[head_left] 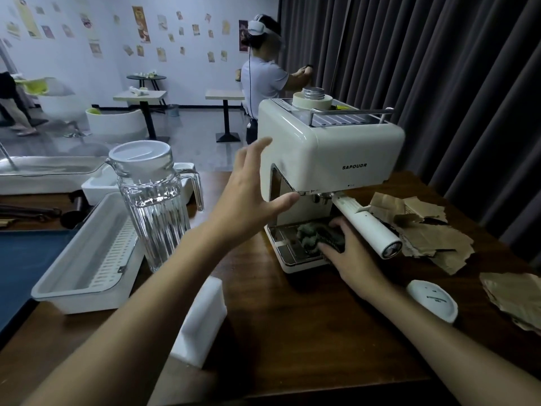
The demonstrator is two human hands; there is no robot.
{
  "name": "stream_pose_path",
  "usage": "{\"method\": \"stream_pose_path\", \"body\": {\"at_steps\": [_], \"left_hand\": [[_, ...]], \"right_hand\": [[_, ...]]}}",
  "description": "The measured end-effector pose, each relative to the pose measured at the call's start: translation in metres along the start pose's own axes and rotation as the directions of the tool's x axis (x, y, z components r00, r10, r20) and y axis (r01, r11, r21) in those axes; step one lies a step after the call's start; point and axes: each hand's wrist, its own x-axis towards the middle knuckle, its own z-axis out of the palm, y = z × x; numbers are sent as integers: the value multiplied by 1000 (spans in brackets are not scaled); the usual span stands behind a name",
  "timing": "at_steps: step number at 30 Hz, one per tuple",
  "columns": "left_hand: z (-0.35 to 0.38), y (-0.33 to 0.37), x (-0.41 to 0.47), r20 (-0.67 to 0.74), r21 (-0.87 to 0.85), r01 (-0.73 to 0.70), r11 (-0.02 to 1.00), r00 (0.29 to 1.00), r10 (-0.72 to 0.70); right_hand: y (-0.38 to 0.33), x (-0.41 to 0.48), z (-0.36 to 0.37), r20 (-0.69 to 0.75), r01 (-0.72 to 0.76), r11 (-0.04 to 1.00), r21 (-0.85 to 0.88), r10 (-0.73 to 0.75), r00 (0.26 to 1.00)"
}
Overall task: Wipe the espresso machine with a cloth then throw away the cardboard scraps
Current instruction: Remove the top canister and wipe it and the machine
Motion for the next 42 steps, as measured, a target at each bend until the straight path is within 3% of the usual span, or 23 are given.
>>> {"method": "stream_pose_path", "body": {"at_steps": [5, 8, 10, 15, 21, 24, 27, 31, 36, 42], "left_hand": [[-13, 3, 14, 87, -52, -130, 990, 987, 134], [-19, 0, 23, 92, -29, -187, 982, 978, 189], [-21, -1, 28, 103, -23, -216, 976, 971, 217], [-21, -5, 36, 134, -49, -231, 972, 963, 235], [-21, -12, 42, 162, 17, -339, 941, 929, 332], [-20, -15, 45, 171, 19, -345, 938, 926, 337], [-21, -16, 49, 166, 16, -368, 930, 918, 361], [-21, -18, 52, 179, -53, -368, 928, 911, 371], [-20, -22, 53, 167, -59, -393, 918, 902, 397], [-16, -25, 53, 162, -94, -399, 912, 898, 410]], "right_hand": [[-2, 3, 8, 26, 120, 982, -148, -118, 993], [3, -1, 12, 105, 216, 906, -365, -190, 976], [3, 0, 10, 150, 230, 893, -388, -185, 971], [-8, 6, 11, 87, 175, 968, -180, -161, 983], [-22, 15, 30, -124, 4, 989, -147, -23, 992], [-35, 17, 44, -272, -3, 1000, 30, 11, 962], [-50, 19, 62, -429, -19, 962, 273, 139, 892], [-68, 23, 86, -551, 9, 922, 388, 224, 803], [-87, 29, 101, -610, 11, 931, 364, 229, 759], [-81, 26, 98, -482, 25, 946, 323, 142, 865]]}}
